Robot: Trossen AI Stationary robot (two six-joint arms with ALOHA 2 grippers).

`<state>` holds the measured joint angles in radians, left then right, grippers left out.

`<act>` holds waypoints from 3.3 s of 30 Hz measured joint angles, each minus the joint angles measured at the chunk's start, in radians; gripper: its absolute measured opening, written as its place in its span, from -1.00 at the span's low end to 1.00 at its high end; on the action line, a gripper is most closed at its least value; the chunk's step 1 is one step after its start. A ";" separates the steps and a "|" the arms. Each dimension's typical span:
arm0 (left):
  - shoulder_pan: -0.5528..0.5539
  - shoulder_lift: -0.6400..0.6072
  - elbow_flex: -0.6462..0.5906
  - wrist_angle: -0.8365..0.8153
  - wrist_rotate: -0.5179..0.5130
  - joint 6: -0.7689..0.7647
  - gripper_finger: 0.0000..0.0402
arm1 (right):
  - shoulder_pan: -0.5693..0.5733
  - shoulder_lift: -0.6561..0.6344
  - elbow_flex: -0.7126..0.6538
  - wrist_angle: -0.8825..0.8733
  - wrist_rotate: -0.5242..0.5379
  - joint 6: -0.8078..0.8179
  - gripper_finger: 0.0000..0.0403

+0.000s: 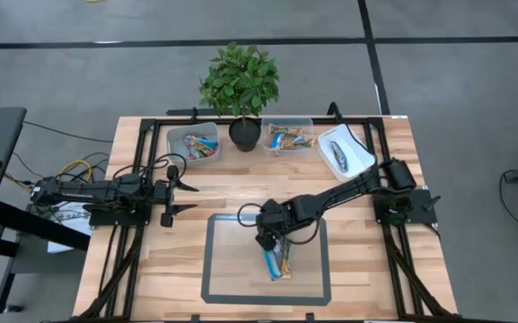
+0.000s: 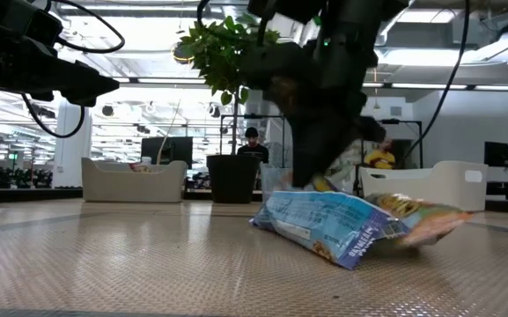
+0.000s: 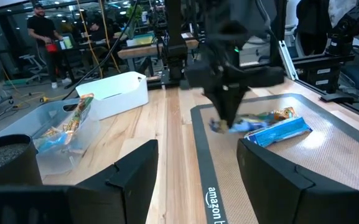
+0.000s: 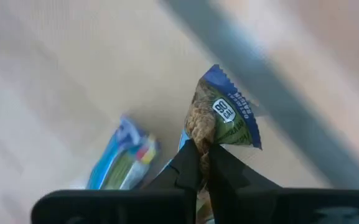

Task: Pick and place Granola Bars by type
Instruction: Put the blue granola bar into the white bin

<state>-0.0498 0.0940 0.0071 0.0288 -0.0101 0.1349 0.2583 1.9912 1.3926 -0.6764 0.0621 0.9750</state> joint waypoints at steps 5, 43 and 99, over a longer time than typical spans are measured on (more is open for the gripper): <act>0.000 0.000 0.000 0.000 0.000 0.000 0.06 | -0.022 -0.086 0.001 -0.098 0.180 -0.039 -0.98; 0.000 0.000 0.000 0.000 -0.001 0.000 0.06 | -0.608 -0.547 -0.444 -0.452 0.629 -0.487 -0.77; 0.000 0.005 0.000 0.000 0.000 0.000 0.06 | 0.135 0.216 0.288 -0.170 -0.087 0.012 0.40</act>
<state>-0.0498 0.0986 0.0071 0.0284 -0.0105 0.1349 0.3936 2.2067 1.6804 -0.8461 -0.0252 0.9867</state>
